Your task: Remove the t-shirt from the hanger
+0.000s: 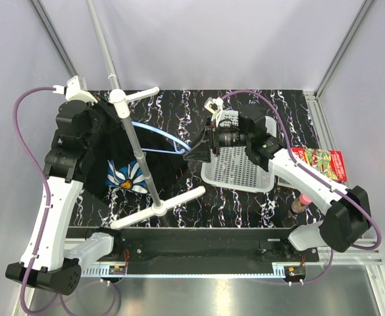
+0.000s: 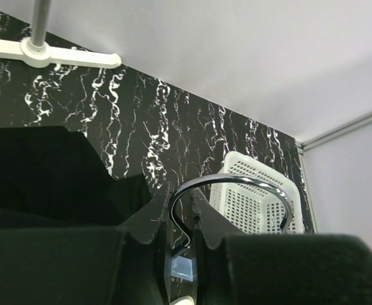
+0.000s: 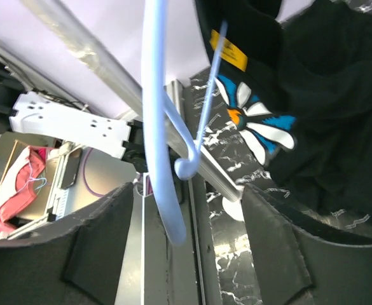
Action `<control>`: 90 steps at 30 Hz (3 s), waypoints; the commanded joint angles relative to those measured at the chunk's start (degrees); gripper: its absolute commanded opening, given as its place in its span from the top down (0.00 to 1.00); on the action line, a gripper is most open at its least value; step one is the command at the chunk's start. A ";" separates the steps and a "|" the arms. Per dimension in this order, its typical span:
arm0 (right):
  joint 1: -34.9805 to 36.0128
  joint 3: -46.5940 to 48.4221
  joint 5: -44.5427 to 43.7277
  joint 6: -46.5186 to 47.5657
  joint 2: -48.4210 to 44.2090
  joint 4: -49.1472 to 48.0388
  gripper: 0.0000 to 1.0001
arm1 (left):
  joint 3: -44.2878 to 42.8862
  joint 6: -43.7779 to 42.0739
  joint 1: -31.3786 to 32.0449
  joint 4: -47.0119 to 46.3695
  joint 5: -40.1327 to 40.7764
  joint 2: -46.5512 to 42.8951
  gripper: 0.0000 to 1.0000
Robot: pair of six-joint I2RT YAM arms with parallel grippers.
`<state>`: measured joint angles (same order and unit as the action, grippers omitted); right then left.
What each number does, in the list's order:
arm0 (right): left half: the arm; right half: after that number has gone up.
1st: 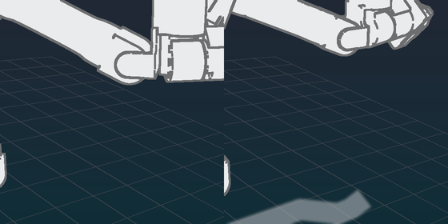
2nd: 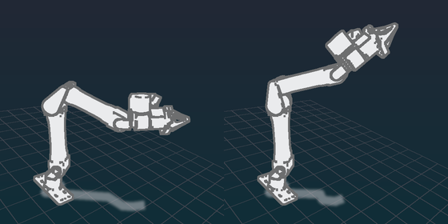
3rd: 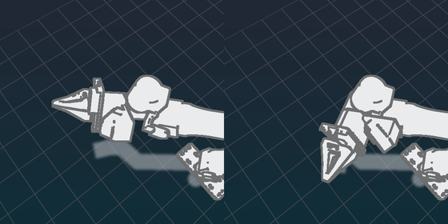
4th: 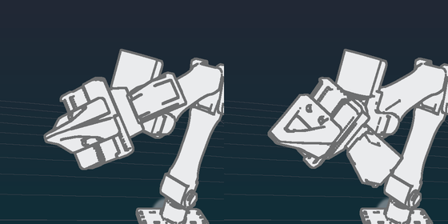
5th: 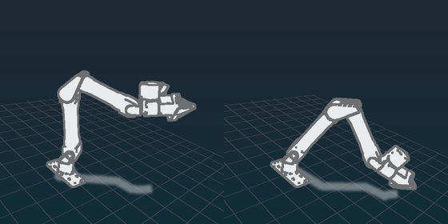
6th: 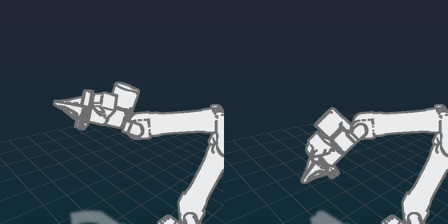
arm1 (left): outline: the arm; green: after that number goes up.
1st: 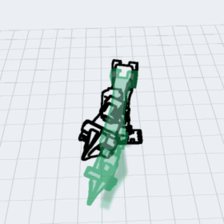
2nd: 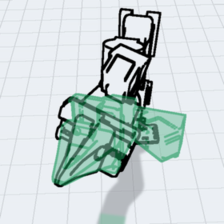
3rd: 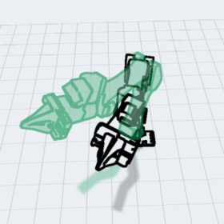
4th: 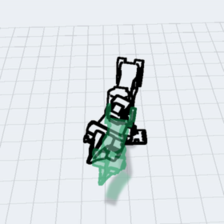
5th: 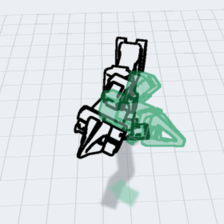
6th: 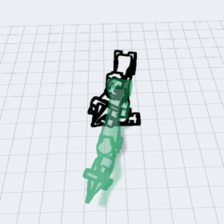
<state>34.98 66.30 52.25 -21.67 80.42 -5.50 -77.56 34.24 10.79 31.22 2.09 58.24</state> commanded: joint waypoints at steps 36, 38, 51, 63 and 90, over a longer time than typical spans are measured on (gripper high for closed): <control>5.80 5.67 -29.22 0.31 -5.63 24.12 1.00 | 20.42 2.67 -0.33 -5.12 -8.41 -21.06 0.31; 5.80 7.43 -31.41 1.19 -6.42 27.27 1.00 | 23.06 4.51 -0.33 -5.38 -9.29 -20.71 0.31; 5.80 14.11 -31.77 1.98 -10.54 37.22 1.00 | 28.86 5.75 3.19 -11.62 -11.67 -10.16 0.19; 5.80 21.23 -41.00 5.15 -15.82 48.30 1.00 | 32.38 9.53 3.10 -10.31 2.56 -21.76 0.16; 5.45 34.41 -17.55 8.13 -2.83 42.76 1.00 | 16.66 -1.80 -12.80 11.30 -9.22 -20.98 0.06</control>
<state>40.58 95.59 24.60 -14.26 73.14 44.38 -55.61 38.17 0.73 35.46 -6.92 35.00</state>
